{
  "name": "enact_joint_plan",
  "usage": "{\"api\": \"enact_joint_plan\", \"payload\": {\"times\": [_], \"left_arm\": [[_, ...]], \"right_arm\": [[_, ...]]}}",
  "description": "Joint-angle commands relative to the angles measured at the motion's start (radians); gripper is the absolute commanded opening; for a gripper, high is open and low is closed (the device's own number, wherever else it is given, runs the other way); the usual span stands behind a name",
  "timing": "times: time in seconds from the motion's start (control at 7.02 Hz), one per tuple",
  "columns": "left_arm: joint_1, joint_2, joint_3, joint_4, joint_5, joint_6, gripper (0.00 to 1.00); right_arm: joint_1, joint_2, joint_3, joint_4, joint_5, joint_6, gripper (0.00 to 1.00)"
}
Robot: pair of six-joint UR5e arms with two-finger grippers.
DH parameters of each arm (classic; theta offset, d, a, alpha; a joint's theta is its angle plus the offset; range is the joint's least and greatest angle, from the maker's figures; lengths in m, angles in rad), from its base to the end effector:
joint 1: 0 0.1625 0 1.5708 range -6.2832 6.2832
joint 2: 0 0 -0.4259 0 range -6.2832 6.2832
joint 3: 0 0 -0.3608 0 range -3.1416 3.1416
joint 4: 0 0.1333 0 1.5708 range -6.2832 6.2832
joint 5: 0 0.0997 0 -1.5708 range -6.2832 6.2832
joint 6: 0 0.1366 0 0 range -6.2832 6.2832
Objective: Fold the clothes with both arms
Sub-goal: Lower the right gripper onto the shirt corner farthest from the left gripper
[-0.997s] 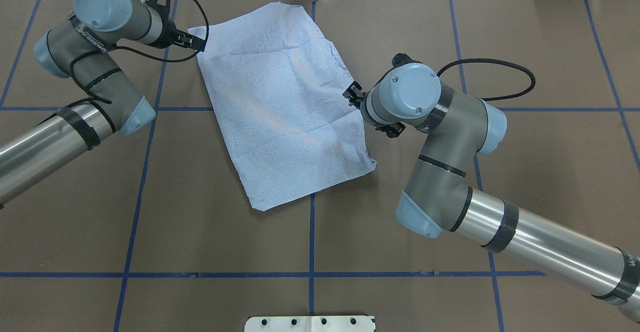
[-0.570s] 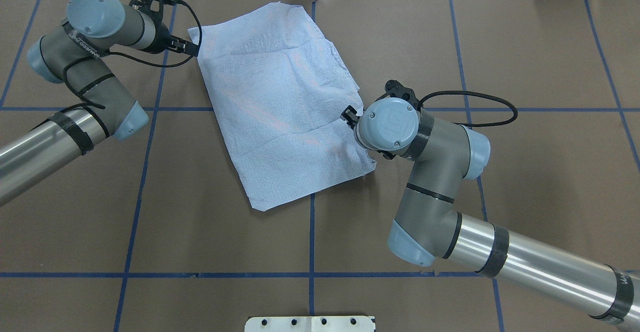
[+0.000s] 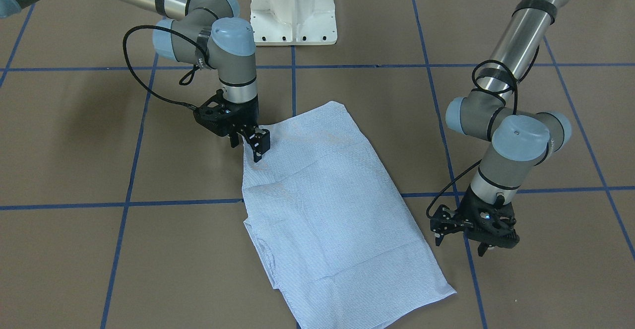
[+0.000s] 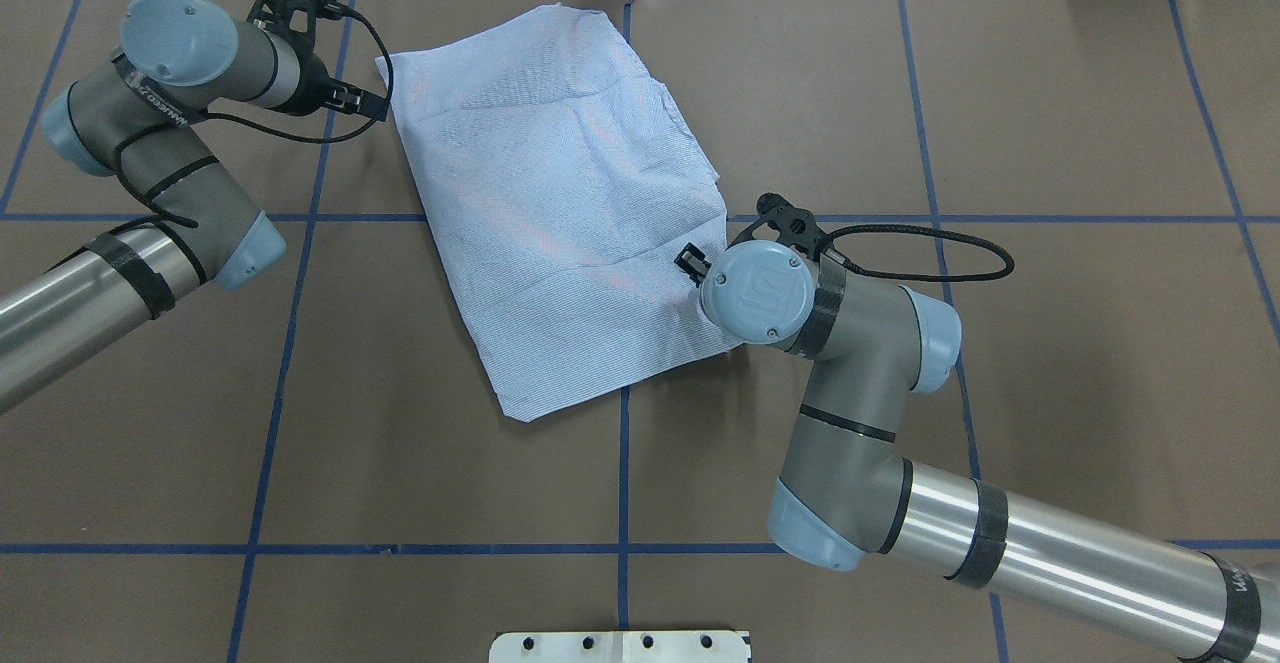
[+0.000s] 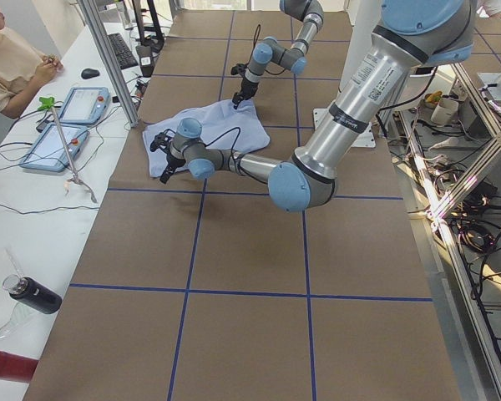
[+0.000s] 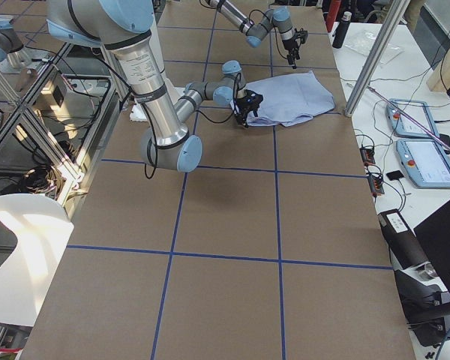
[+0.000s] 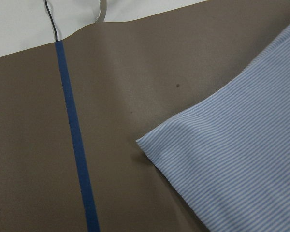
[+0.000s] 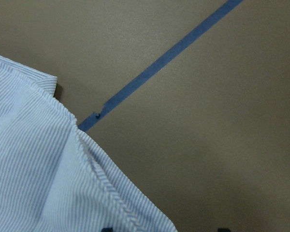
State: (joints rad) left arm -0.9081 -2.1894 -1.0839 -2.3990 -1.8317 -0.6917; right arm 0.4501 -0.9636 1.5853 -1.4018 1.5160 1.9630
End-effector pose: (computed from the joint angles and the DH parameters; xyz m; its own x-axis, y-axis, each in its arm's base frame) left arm 0.3964 -0.6673 0.4561 0.7116 0.2977 -0.6364 0.1311 0.8337 0.5365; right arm -0.5721 -0.4328 0.3272 0.4058 0.6199 0.6716 -0.6759 0.6982 -0.2361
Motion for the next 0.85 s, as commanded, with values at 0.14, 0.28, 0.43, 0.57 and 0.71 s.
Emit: {"api": "enact_joint_plan", "payload": {"times": [0.14, 0.28, 0.43, 0.57, 0.71], "left_arm": [[0.000, 0.019, -0.024, 0.000, 0.000, 0.000, 1.00], [0.002, 0.019, -0.024, 0.000, 0.000, 0.000, 1.00], [0.002, 0.019, -0.025, 0.000, 0.000, 0.000, 1.00], [0.002, 0.019, -0.027, 0.000, 0.000, 0.000, 1.00], [0.000, 0.019, -0.036, 0.001, 0.000, 0.000, 1.00]], "right_arm": [[-0.022, -0.001, -0.001, -0.002, -0.020, 0.004, 0.64], [-0.022, 0.003, -0.002, -0.003, -0.022, 0.005, 0.46], [-0.022, 0.006, 0.001, -0.009, -0.022, 0.040, 0.00], [-0.022, 0.008, 0.007, -0.009, -0.022, 0.057, 0.00], [-0.022, 0.006, 0.015, -0.011, -0.022, 0.066, 0.00]]}}
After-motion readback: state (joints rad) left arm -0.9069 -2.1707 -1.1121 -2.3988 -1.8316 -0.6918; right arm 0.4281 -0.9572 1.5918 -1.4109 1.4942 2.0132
